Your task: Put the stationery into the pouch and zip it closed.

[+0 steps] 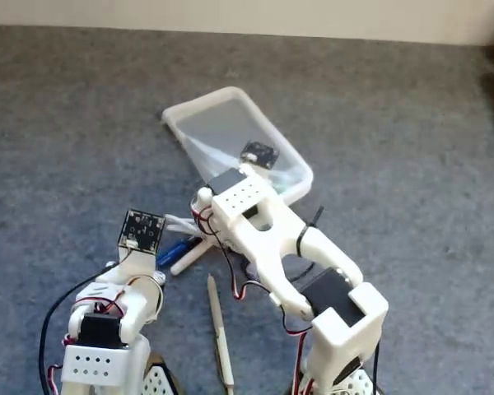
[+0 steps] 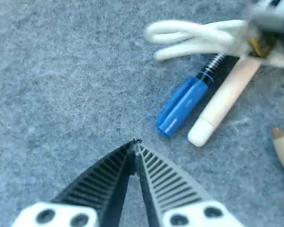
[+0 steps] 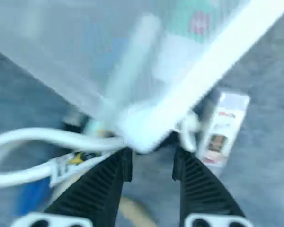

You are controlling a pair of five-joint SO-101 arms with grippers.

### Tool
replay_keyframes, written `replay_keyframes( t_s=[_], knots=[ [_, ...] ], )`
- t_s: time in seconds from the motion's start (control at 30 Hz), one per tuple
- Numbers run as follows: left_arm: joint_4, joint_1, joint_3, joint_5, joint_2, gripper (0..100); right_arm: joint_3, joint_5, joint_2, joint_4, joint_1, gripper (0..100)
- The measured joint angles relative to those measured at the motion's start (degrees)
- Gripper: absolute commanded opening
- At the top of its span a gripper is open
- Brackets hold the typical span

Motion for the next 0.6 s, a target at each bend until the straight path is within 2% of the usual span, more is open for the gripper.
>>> replay_keyframes(
  t_s=[0.3,0.47,0.6],
  knots=[
    [0.0,0.0,0.0,0.0,0.0,0,0.1,19.0,0.1,14.7,0.1,14.6],
    [0.0,0.0,0.0,0.0,0.0,0,-6.3,20.1,0.1,21.6,0.1,14.6],
    [0.0,0.0,0.0,0.0,0.0,0,-12.9,16.6,0.1,23.9,0.1,14.6]
  ],
)
